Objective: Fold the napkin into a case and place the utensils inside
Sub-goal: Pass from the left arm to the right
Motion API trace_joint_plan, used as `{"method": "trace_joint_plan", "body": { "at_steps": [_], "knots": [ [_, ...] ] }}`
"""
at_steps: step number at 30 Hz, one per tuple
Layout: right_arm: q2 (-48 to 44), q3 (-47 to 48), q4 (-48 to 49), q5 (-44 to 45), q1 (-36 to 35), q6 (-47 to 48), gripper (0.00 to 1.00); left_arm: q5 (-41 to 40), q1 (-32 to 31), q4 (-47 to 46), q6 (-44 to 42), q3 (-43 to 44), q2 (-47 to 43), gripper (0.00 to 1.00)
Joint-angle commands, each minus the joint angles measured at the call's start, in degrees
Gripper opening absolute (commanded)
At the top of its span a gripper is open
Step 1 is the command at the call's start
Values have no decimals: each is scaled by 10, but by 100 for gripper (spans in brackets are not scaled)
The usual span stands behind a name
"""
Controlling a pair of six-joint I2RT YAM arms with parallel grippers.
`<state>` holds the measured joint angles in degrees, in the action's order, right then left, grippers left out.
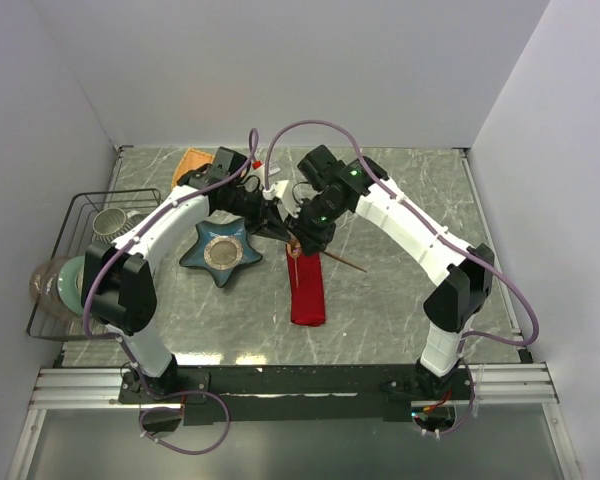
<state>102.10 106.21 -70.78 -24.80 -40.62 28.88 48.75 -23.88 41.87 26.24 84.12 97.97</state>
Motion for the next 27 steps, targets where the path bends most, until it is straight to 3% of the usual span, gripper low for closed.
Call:
{"method": "trace_joint_plan", "body": {
  "at_steps": [1,6,19,27],
  "knots": [
    [10,29,-16,20,-7,14,33,24,-6,-5,13,2,-27,1],
    [11,20,-1,45,-10,11,36,28,-6,-8,16,0,-31,1],
    [27,3,23,56,-10,4,33,31,-9,-19,25,-5,-33,1],
    [25,-13,43,63,-10,-3,41,35,-10,-20,23,-18,-38,1]
  ]
}}
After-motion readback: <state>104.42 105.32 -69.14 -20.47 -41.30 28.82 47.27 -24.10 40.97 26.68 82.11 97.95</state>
